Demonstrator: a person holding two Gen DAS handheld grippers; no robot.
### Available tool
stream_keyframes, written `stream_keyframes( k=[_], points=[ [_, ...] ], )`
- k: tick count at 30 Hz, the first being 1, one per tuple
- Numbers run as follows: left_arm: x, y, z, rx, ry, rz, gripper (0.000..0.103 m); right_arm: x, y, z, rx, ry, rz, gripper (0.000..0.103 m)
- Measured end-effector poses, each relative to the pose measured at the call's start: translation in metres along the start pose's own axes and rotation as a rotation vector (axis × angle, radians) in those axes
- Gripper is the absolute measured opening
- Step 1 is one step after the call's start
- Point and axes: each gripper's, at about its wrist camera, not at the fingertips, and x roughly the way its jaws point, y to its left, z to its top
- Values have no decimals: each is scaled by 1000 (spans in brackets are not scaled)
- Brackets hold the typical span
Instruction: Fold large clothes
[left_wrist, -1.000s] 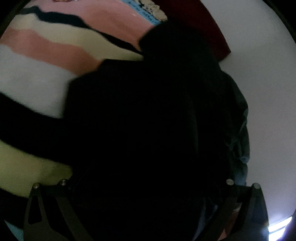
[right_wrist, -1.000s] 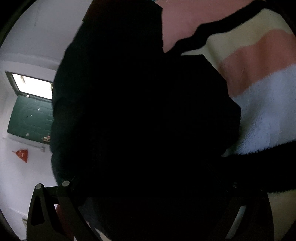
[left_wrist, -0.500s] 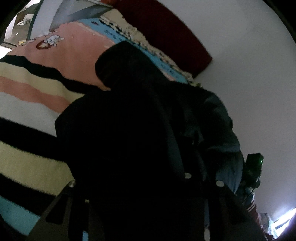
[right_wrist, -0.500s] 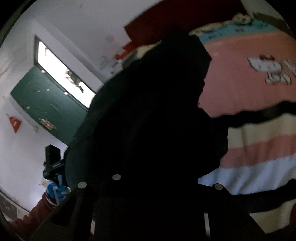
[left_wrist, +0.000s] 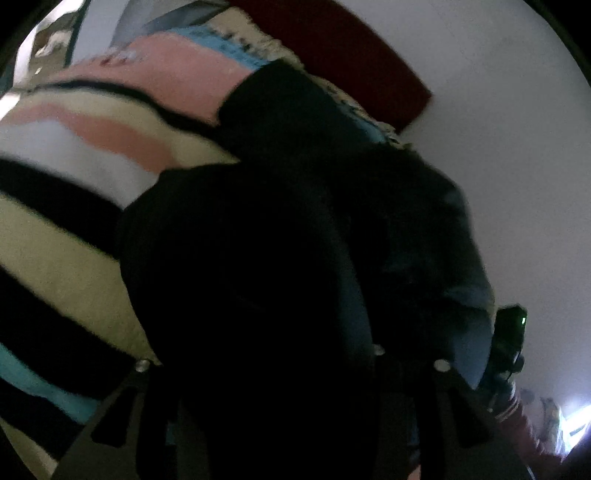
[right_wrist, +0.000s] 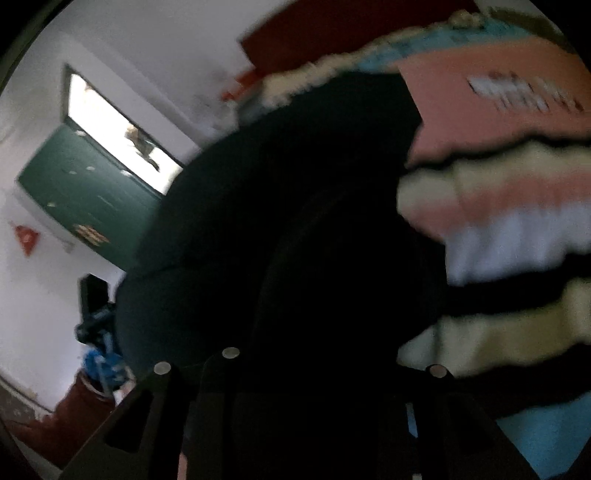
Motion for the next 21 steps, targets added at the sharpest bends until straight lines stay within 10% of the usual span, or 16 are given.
stream_keyframes(
  k=[10,21],
  points=[
    [-36,17,3,-68,-28,-14,60,-19,-13,-5,32,-36,-95,94],
    [-120,-6,-17,-6,-104,248,64,-119,26,-30,-32,-106,-294,95]
  ],
)
